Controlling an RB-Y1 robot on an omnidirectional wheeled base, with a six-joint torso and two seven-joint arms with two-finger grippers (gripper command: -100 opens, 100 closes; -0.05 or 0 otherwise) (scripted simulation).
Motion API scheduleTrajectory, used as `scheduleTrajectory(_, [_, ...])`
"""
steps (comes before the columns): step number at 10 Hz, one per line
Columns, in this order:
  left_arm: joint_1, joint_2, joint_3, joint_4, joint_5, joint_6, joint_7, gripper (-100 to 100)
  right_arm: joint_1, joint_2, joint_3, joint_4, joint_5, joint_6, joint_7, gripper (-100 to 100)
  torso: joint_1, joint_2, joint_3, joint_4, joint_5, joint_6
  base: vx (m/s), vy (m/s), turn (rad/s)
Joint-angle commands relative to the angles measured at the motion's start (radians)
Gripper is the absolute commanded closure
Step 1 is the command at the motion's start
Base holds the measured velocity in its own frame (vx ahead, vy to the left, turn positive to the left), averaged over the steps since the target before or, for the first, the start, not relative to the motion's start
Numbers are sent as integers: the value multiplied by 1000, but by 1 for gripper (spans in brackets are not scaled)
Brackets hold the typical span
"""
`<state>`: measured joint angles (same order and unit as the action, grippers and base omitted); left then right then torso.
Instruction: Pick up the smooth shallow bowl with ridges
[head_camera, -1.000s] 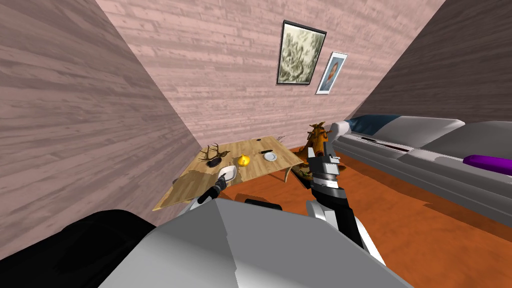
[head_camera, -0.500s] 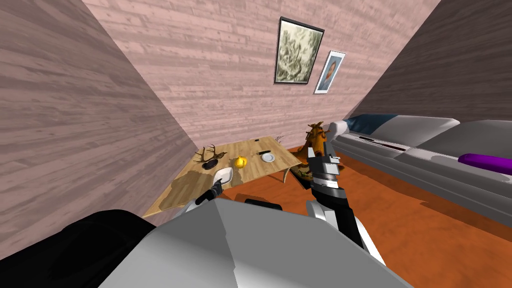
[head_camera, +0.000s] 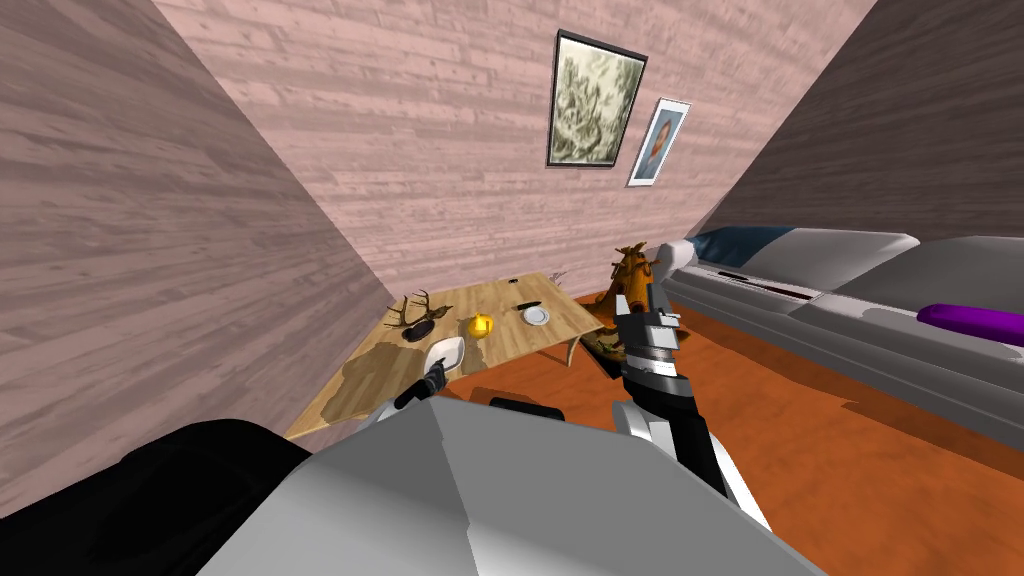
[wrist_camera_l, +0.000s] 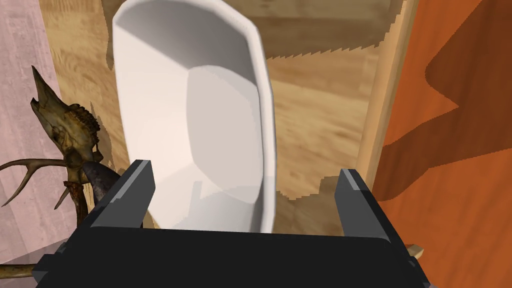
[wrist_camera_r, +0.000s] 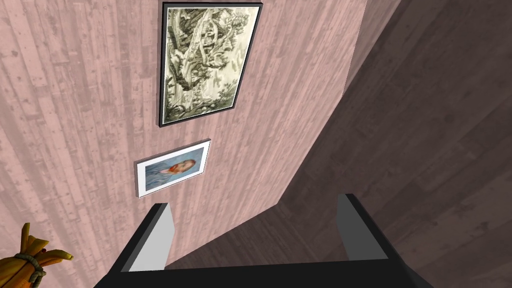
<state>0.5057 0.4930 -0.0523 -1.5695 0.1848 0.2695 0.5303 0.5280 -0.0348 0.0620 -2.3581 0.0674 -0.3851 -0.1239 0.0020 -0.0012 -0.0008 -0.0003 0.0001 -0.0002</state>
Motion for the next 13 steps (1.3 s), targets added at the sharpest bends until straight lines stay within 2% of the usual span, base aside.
scheduleTrajectory(1, [-17,-12,-1,31,-1,-13,-9,-100,0,0,0,0,0,0,0,0,0,0,0,0,0,0,31,29,-14])
scheduleTrajectory(2, [-10,-7,0,19,-1,-8,-5,-100,0,0,0,0,0,0,0,0,0,0,0,0,0,0,13,11,-4])
scheduleTrajectory(3, [-11,-8,0,21,-1,-10,-7,100,0,0,0,0,0,0,0,0,-1,1,0,0,0,0,0,0,0])
scheduleTrajectory(7, [-11,-8,-1,22,0,-9,-6,100,0,0,0,0,0,0,0,0,-3,3,2,1,-1,0,0,0,0])
scheduleTrajectory(8, [-11,-8,-1,22,0,-9,-6,0,0,0,0,0,0,0,0,0,-3,3,2,1,-1,0,0,0,0])
scheduleTrajectory(9, [6,8,0,-11,2,3,4,100,0,0,0,0,0,0,0,0,-3,3,2,1,-1,0,-19,-15,24])
scheduleTrajectory(11, [25,24,0,-45,4,16,15,100,0,0,0,0,0,0,0,0,-5,6,4,2,-2,-1,-35,-32,28])
scheduleTrajectory(12, [17,21,-1,-31,5,11,11,100,0,0,0,0,0,0,0,0,-6,6,4,2,-2,-1,-18,-14,9])
scheduleTrajectory(13, [18,22,-1,-32,6,12,13,0,0,0,0,0,0,0,0,0,-5,6,4,2,-2,0,0,0,0])
